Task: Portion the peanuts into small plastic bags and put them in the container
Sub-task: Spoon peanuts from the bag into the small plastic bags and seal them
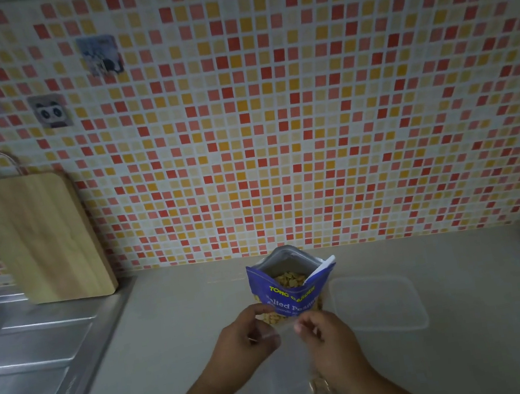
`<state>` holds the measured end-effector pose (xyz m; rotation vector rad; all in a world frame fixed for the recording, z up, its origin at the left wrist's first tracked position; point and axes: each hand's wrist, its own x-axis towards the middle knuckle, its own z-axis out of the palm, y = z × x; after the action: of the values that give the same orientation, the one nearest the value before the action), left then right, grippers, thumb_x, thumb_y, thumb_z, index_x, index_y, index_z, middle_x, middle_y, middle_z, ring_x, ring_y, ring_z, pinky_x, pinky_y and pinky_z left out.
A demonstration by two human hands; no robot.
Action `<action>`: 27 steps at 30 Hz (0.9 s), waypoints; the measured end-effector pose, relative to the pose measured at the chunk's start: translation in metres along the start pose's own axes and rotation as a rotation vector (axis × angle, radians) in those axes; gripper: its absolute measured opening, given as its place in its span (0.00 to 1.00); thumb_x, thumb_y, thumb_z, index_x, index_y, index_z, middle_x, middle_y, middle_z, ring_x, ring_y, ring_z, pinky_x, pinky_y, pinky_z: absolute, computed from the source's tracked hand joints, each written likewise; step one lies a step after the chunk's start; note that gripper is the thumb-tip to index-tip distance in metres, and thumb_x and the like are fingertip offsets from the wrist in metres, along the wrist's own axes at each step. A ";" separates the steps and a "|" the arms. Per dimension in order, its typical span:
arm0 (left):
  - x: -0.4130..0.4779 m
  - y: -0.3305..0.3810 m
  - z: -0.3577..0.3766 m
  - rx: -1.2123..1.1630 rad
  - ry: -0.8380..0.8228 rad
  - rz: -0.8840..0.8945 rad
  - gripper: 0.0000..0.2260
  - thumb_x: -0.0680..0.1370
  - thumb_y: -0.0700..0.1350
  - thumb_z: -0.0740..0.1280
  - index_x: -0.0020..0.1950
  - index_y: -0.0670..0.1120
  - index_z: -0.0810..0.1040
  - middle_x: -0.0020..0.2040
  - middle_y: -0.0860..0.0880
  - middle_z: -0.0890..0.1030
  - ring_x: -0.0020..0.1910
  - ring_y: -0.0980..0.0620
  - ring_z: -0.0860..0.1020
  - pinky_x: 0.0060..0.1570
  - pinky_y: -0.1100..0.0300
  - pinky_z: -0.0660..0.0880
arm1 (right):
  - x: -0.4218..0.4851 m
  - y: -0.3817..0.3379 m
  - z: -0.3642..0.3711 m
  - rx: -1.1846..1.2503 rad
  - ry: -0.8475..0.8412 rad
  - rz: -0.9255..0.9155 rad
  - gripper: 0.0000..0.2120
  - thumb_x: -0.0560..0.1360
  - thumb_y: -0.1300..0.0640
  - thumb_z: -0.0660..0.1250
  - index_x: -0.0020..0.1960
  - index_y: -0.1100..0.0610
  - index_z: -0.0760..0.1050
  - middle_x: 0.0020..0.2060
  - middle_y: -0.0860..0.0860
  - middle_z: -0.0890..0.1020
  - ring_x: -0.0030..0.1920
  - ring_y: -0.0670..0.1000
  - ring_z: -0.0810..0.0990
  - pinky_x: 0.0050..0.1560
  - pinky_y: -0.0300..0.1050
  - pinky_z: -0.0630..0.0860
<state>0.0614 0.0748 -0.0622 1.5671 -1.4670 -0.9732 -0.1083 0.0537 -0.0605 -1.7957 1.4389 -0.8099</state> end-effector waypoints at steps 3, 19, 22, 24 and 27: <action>-0.001 0.018 0.004 -0.188 -0.007 -0.059 0.10 0.71 0.38 0.73 0.47 0.51 0.83 0.39 0.53 0.85 0.39 0.58 0.79 0.45 0.65 0.76 | 0.002 -0.013 -0.009 0.105 0.038 -0.008 0.08 0.75 0.58 0.66 0.40 0.46 0.73 0.37 0.46 0.78 0.38 0.41 0.76 0.39 0.29 0.69; 0.005 0.063 0.024 0.621 0.323 0.429 0.12 0.62 0.48 0.75 0.38 0.49 0.74 0.37 0.50 0.79 0.36 0.50 0.77 0.35 0.65 0.66 | 0.003 -0.054 -0.050 -0.003 -0.040 0.036 0.08 0.71 0.56 0.68 0.35 0.46 0.77 0.37 0.46 0.82 0.39 0.42 0.78 0.34 0.28 0.69; 0.000 0.069 0.021 0.502 0.153 0.376 0.27 0.66 0.57 0.74 0.61 0.52 0.71 0.55 0.61 0.70 0.54 0.61 0.66 0.56 0.69 0.61 | 0.005 -0.058 -0.057 -0.056 -0.095 0.004 0.09 0.72 0.60 0.66 0.41 0.46 0.77 0.39 0.45 0.80 0.39 0.40 0.77 0.35 0.26 0.69; 0.000 0.076 0.017 0.458 0.030 0.365 0.34 0.64 0.59 0.75 0.67 0.57 0.66 0.59 0.67 0.65 0.58 0.66 0.62 0.63 0.70 0.57 | 0.006 -0.062 -0.061 -0.104 -0.163 -0.036 0.10 0.74 0.61 0.64 0.43 0.46 0.78 0.36 0.42 0.77 0.36 0.37 0.74 0.36 0.24 0.67; 0.004 0.081 0.010 0.396 -0.051 0.316 0.25 0.64 0.59 0.75 0.59 0.63 0.73 0.53 0.70 0.75 0.54 0.68 0.71 0.58 0.70 0.67 | 0.009 -0.068 -0.065 -0.130 -0.234 -0.081 0.15 0.74 0.66 0.61 0.49 0.50 0.82 0.41 0.45 0.80 0.40 0.41 0.74 0.38 0.22 0.65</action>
<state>0.0194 0.0671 0.0071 1.5165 -1.9608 -0.5648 -0.1219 0.0462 0.0324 -1.9847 1.2986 -0.5346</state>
